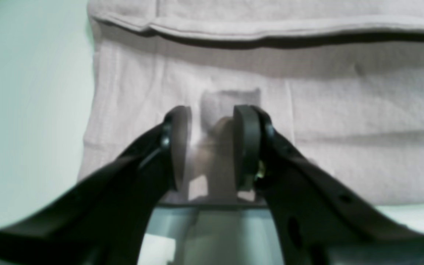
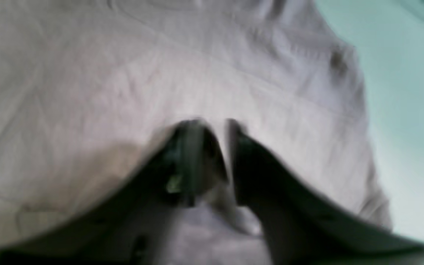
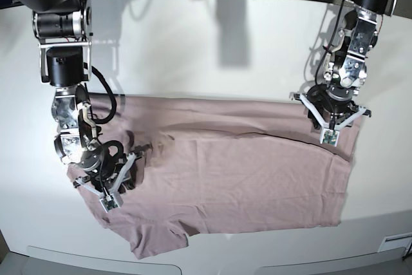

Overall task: Fold the T-shirt properly
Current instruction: 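Regrasp the folded shirt edge with both grippers, then pull the shirt back toward the robot with both grippers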

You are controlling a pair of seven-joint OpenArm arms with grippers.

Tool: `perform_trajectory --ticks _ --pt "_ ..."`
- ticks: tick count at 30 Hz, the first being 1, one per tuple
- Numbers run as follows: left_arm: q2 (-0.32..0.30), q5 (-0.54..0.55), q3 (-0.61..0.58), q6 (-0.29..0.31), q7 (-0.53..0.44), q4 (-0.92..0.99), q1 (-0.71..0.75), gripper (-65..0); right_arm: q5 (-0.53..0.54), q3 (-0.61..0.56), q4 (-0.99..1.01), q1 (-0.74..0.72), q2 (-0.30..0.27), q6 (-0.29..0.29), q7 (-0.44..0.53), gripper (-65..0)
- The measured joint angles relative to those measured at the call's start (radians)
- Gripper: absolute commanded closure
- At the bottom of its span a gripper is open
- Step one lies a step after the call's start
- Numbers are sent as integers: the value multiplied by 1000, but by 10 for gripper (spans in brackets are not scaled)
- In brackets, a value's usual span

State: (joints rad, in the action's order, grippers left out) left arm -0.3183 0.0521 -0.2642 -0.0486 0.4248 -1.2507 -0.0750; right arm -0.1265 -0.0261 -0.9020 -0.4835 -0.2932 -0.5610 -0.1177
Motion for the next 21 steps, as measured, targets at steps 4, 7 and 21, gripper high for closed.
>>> perform_trajectory --ticks 4,7,21 --pt "0 0 0 0 0 0 0 -208 -85 0 0 -2 0 15 156 -266" --pt "0 0 0 0 1 0 0 -208 -88 0 0 -10 0 14 166 -266" --pt "0 -26 1 -3 19 -1 0 -208 341 121 -85 120 -16 -127 -211 -265"
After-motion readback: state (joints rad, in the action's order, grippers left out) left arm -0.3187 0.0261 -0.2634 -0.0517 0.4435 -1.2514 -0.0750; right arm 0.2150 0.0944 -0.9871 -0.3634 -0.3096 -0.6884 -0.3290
